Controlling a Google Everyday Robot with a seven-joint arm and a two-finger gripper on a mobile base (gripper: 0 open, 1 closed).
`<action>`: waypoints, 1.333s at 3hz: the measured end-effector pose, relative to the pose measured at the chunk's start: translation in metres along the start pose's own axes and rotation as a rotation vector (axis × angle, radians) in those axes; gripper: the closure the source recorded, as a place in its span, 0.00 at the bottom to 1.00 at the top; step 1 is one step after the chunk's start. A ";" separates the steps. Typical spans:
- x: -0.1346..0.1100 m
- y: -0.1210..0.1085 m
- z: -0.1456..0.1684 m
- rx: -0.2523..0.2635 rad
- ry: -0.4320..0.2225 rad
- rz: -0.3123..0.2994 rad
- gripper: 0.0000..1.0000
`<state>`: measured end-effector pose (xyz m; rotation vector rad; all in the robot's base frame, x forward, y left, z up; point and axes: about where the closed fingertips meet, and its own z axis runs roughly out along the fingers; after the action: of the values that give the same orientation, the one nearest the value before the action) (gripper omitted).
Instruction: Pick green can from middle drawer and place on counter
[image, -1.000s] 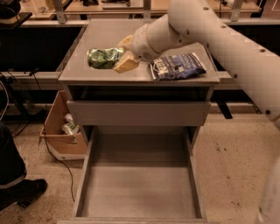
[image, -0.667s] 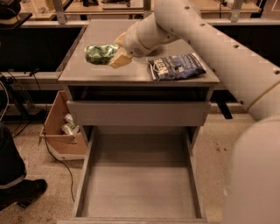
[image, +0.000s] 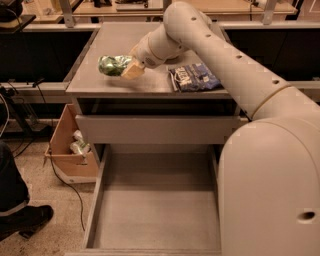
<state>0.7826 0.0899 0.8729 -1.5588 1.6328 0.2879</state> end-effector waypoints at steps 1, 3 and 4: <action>0.005 0.000 0.018 -0.027 -0.007 0.033 0.62; 0.001 0.006 0.034 -0.085 -0.044 0.033 0.15; -0.005 0.008 0.029 -0.098 -0.059 0.019 0.00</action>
Offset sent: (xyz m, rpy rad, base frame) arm 0.0137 0.0206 -0.0270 0.0506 0.0855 0.0553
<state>0.7866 0.1144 0.8553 -1.5931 1.6094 0.4261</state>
